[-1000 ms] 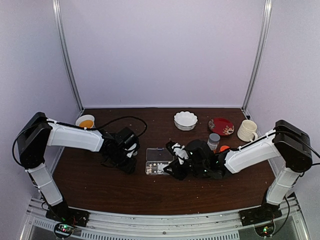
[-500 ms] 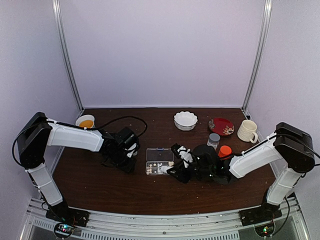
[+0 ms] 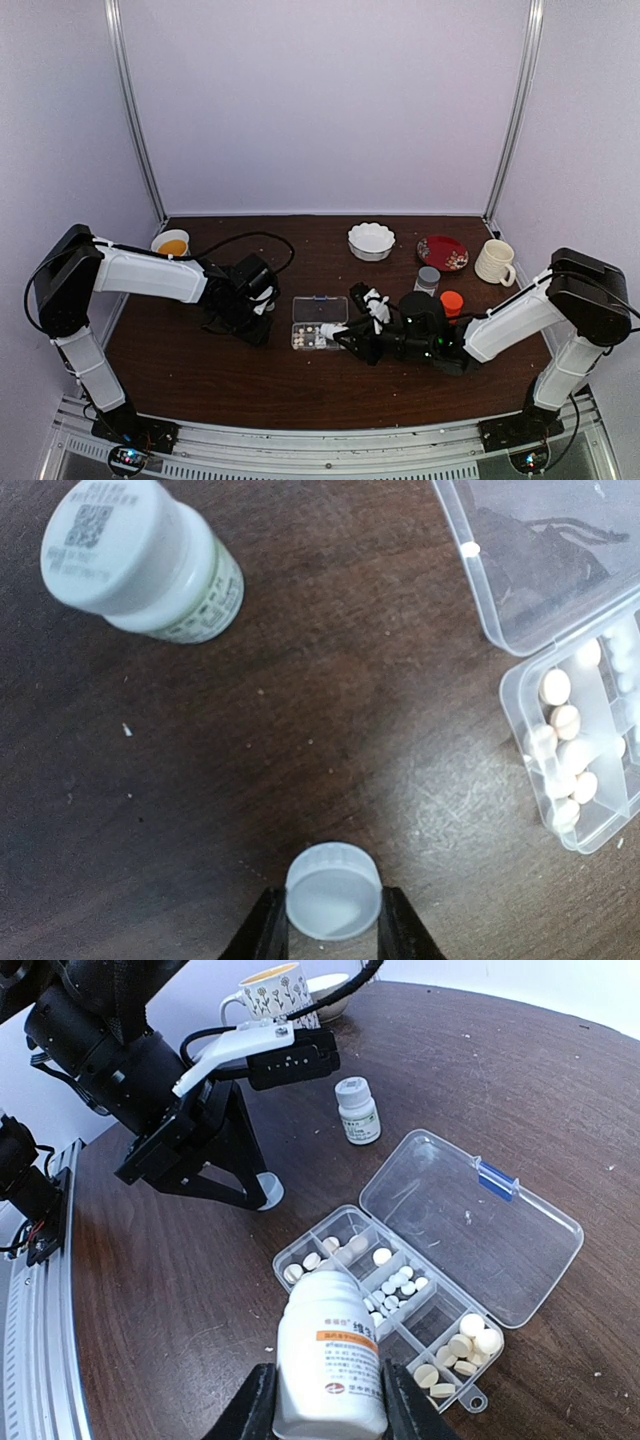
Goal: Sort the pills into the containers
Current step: Pour the pill into the compartment of the pill container.
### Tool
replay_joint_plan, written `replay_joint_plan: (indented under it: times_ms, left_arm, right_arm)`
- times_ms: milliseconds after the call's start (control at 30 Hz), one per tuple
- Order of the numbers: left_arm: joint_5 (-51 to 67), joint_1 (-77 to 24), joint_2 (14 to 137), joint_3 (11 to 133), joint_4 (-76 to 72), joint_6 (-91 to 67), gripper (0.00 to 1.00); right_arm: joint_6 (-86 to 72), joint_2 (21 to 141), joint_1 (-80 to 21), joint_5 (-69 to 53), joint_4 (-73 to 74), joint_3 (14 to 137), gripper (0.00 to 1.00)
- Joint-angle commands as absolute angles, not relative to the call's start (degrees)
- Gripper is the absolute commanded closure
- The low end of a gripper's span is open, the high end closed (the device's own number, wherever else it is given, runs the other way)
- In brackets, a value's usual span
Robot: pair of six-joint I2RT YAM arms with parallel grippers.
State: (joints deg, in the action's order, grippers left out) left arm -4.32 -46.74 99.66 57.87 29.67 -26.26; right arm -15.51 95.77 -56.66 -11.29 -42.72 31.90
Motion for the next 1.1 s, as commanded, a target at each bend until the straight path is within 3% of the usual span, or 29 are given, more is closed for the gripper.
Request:
replay_joint_plan:
  times_ms: [0,233,533,800,933,1067]
  left_arm:
    - [-4.6,-47.2,98.0,58.4,29.3,-26.4,0.84]
    - [-4.5,-47.2,96.9,58.6,29.9,-26.4,0.88]
    - [-3.3,-47.3,93.4,60.2,32.4,-26.8,0.9]
    - [6.9,-47.4,78.0,64.0,32.8,-28.2,0.89]
    - [13.5,-47.4,71.6,67.3,31.7,-29.9,0.89]
    - [18.6,-47.4,68.2,70.1,30.3,-32.3,0.89]
  right_arm:
    - [-16.2,93.5,-56.7,-11.2,-49.5,30.3,1.0]
    - [-15.2,89.3,-56.6,-11.0,-57.6,26.2,1.0]
    - [-11.6,79.8,-56.7,-12.0,-54.2,26.6,1.0]
    - [-9.4,71.5,-56.7,-15.7,-55.7,26.9,1.0]
    - [-9.8,67.2,-56.7,-17.7,-64.1,26.1,1.0]
    - [-9.3,62.4,-56.8,-19.8,-62.9,31.0,1.0]
